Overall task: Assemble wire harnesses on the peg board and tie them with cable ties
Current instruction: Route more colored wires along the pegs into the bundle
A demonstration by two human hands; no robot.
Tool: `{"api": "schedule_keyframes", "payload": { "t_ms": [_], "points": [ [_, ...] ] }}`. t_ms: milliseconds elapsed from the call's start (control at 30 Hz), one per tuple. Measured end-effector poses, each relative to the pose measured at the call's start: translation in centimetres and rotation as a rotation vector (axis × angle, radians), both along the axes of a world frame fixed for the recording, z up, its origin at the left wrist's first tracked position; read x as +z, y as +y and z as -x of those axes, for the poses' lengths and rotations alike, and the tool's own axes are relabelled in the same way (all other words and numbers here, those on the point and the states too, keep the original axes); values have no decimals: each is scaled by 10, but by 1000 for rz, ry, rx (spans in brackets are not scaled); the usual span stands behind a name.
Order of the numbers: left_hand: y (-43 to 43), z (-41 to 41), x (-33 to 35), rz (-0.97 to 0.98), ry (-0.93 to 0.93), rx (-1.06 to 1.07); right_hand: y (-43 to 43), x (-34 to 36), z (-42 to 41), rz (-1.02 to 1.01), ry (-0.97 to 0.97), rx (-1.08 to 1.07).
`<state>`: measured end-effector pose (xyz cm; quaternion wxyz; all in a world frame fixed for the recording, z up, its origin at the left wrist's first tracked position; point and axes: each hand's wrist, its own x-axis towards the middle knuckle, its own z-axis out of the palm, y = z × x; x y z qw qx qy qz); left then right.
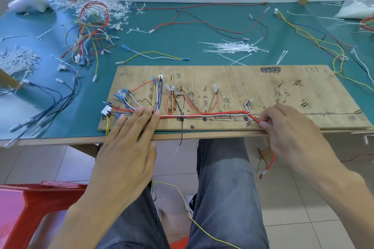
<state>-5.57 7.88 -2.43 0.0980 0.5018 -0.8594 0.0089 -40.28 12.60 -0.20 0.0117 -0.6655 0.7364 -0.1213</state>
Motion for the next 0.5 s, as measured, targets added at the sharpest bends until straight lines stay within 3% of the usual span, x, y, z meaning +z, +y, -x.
{"api": "schedule_keyframes", "payload": {
  "t_ms": [133, 333, 433, 500],
  "points": [
    [4, 1, 2, 20, -10, 29, 7, -2, 1, 73, 18, -26],
    [9, 3, 9, -27, 142, 33, 12, -4, -7, 195, -87, -163],
    [11, -4, 10, 91, 292, 27, 18, 6, -31, 375, -250, -183],
    [16, -18, 6, 229, 438, 161, 26, 14, -55, 494, -357, -95]
  ]
}}
